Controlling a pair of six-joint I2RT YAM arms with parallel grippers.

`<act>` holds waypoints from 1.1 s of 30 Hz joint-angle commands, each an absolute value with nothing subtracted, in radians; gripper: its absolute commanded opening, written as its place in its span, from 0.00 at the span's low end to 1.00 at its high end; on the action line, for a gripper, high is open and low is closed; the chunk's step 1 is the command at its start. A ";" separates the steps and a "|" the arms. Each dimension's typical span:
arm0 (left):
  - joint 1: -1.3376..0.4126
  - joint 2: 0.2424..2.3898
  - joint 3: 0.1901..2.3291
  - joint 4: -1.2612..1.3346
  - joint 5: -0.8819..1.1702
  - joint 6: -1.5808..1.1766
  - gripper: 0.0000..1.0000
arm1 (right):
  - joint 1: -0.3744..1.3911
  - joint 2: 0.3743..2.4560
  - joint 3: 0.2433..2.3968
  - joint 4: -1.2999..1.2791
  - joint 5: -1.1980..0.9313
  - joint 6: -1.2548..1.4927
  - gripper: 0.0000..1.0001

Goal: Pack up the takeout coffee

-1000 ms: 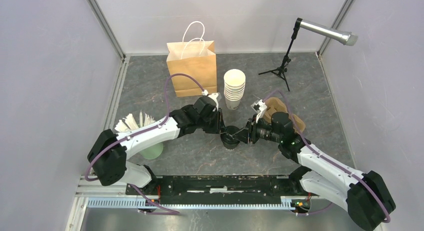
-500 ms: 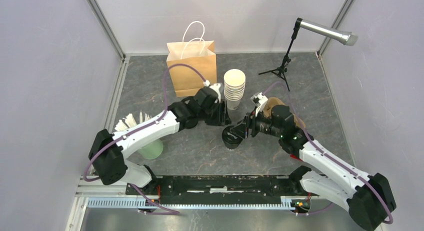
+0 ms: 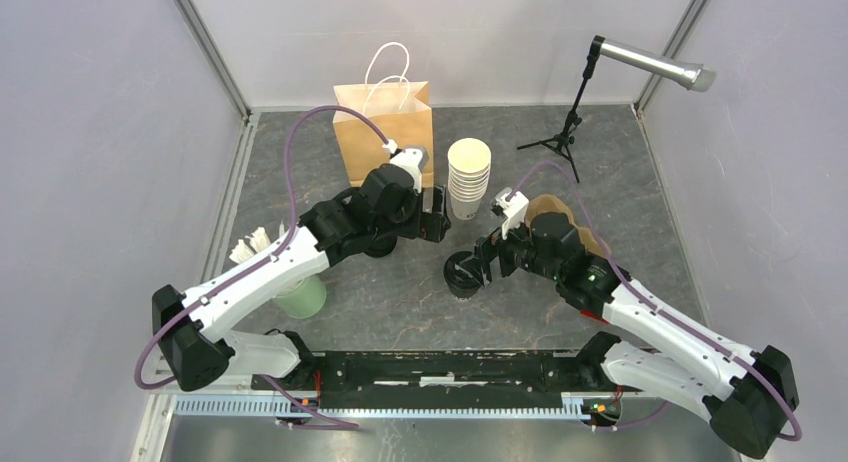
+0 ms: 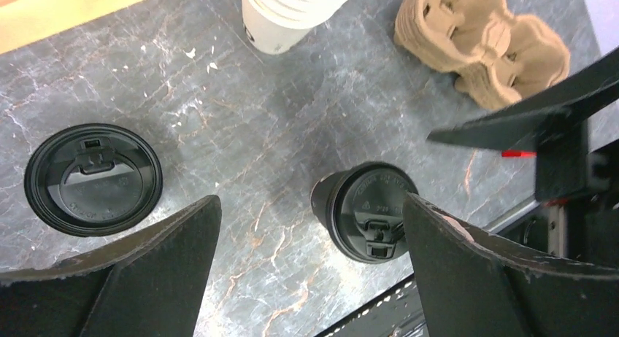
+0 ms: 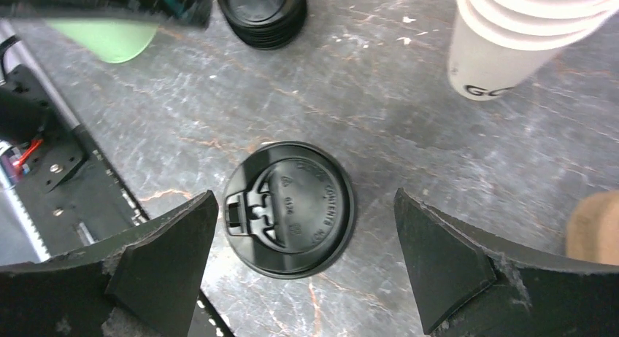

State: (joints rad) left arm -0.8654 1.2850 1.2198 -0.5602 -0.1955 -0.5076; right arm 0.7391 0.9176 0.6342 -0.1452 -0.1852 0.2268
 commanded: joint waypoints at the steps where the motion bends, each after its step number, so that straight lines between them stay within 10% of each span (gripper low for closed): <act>1: -0.867 1.280 1.187 -0.584 -0.078 -0.406 1.00 | 0.741 0.861 0.684 -0.174 -0.068 0.194 0.98; 33: -0.867 1.196 1.031 -0.669 -0.457 -0.305 0.92 | 0.926 1.002 0.644 -0.098 -0.020 0.009 0.98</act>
State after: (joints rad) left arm -0.8661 1.2686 1.0649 -0.7273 -0.3893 -0.3679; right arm 0.9096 0.9615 0.5850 -0.1356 -0.0608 0.0475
